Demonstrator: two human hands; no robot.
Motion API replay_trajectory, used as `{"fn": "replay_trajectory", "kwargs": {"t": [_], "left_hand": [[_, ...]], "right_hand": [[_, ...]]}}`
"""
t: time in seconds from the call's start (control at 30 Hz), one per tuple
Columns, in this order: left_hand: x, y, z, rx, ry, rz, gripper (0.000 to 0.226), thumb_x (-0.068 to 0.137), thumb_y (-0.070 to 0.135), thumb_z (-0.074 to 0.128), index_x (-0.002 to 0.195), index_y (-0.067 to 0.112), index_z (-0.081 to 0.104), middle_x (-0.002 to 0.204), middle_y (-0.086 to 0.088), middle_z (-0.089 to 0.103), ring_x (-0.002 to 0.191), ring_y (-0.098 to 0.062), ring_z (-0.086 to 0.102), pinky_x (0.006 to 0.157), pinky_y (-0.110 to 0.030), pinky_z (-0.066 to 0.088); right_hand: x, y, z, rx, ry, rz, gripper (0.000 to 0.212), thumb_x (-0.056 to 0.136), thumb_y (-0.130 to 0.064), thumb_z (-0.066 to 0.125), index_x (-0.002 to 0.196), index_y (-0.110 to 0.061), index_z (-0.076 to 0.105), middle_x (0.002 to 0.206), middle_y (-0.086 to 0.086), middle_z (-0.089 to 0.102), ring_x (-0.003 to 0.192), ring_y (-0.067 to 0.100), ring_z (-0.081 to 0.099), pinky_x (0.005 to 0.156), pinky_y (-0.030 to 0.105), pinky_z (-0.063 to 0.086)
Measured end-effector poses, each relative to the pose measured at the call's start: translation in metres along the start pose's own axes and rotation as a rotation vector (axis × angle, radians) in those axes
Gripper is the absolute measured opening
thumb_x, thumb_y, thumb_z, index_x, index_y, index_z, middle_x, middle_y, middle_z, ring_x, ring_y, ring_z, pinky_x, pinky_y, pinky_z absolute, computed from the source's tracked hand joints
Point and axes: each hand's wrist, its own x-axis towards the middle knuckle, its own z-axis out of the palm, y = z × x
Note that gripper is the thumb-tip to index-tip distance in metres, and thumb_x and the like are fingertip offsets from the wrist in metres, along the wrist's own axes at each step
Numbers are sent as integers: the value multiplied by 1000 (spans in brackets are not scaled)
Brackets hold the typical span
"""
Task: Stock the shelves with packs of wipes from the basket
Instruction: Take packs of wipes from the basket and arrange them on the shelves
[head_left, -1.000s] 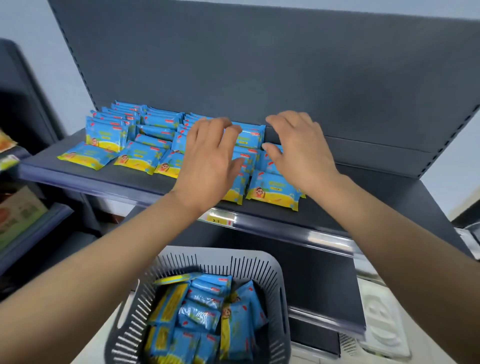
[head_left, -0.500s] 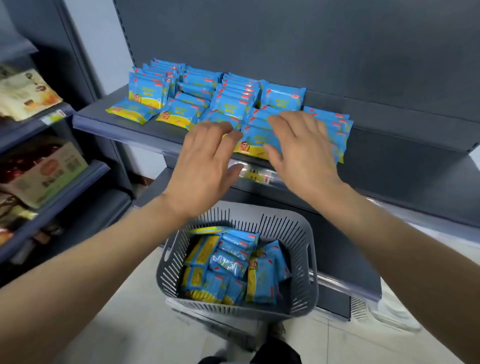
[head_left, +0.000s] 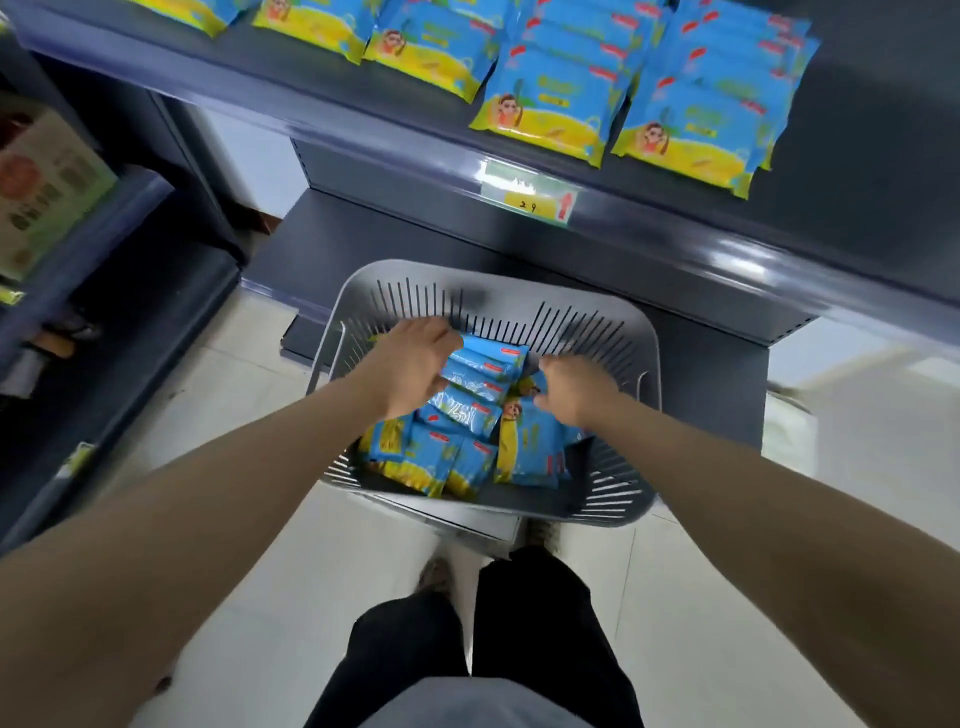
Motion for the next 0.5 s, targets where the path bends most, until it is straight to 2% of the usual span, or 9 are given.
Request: {"fn": "replay_trajectory", "kwargs": {"t": [0.1, 0.2, 0.27, 0.33, 0.4, 0.5], "left_hand": [[-1, -4, 29, -5, -62, -5, 48, 84, 25, 63, 126, 10, 48, 122, -9, 49, 112, -26, 48, 98, -34, 33], [-3, -8, 45, -15, -54, 12, 48, 82, 25, 65, 125, 9, 50, 119, -8, 50, 110, -25, 48, 97, -33, 32], [-3, -12, 53, -8, -44, 17, 48, 84, 27, 63, 126, 11, 49, 119, -6, 50, 111, -23, 47, 97, -31, 31], [-1, -14, 61, -8, -61, 7, 47, 85, 27, 62, 128, 11, 47, 121, -6, 49, 112, -22, 46, 97, -31, 30], [3, -15, 69, -12, -94, -5, 47, 86, 26, 61, 128, 12, 46, 123, -6, 48, 114, -23, 45, 98, -33, 31], [11, -12, 78, -1, -161, -11, 47, 86, 26, 60, 129, 13, 46, 126, -6, 48, 118, -24, 43, 100, -34, 30]], "right_hand": [[11, 8, 38, 131, -206, 144, 39, 88, -28, 60, 118, -5, 50, 115, 13, 59, 98, 28, 58, 72, 31, 45], [20, 7, 60, 243, -284, 268, 46, 88, -29, 62, 123, -3, 49, 120, 13, 58, 103, 27, 58, 76, 29, 45], [27, 5, 70, 322, -257, 351, 41, 87, -26, 63, 118, -1, 53, 115, 12, 61, 93, 25, 60, 70, 29, 46], [30, 1, 76, 380, -198, 439, 44, 86, -20, 61, 121, 2, 49, 108, 12, 63, 86, 24, 61, 63, 29, 47], [32, -1, 81, 400, -150, 486, 43, 84, -15, 59, 121, 4, 49, 108, 14, 63, 92, 28, 63, 66, 31, 49], [33, -1, 80, 387, -143, 485, 26, 83, -13, 58, 105, 0, 59, 107, 14, 62, 97, 30, 61, 74, 32, 51]]}}
